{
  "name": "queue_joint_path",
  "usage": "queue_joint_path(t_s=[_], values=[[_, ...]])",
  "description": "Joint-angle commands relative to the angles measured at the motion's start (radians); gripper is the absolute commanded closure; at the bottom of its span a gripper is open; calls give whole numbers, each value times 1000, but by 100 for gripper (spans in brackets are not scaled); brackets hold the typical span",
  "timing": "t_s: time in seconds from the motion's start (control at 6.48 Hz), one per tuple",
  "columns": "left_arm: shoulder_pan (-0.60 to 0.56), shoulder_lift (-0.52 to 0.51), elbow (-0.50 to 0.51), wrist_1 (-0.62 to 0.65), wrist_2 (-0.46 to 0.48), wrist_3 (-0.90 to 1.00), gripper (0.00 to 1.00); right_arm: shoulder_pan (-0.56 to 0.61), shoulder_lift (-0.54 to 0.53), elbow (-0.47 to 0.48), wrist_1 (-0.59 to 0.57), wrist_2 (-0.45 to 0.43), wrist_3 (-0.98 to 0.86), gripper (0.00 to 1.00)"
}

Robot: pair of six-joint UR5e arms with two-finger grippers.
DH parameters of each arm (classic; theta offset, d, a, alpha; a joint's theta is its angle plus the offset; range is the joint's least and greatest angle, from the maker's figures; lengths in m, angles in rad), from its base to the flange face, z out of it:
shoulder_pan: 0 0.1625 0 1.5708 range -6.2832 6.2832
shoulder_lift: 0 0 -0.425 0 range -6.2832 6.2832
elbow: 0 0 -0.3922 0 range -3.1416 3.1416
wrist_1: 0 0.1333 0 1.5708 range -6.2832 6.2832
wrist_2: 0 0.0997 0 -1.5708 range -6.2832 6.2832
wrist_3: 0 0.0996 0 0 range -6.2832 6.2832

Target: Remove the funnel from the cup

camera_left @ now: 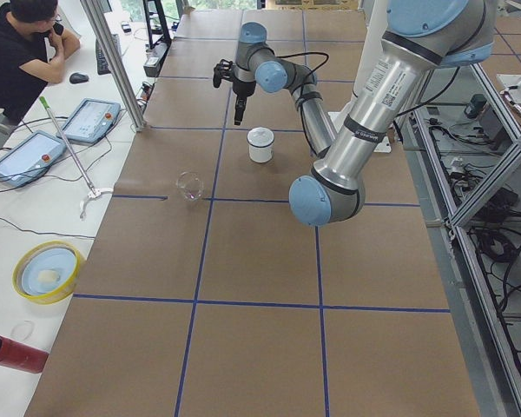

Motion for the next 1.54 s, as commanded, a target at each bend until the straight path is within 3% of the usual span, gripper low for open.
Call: queue_joint_path(t_s=[0.0,0.15,0.46,0.77,1.23,1.39], values=[[-254,99,42,-14,-133,353,0,0,0,0,0,0,0,0],[-354,136,116,-15,-216,481,0,0,0,0,0,0,0,0],[-534,259,214,-17,-231,809,0,0,0,-1,0,0,0,0],[-620,393,283,-36,-235,1012,0,0,-2,0,0,0,0,0],[-706,467,339,-80,-271,1047,0,0,0,-1,0,0,0,0],[-728,487,348,-80,-271,1135,0,0,0,-1,0,0,0,0]])
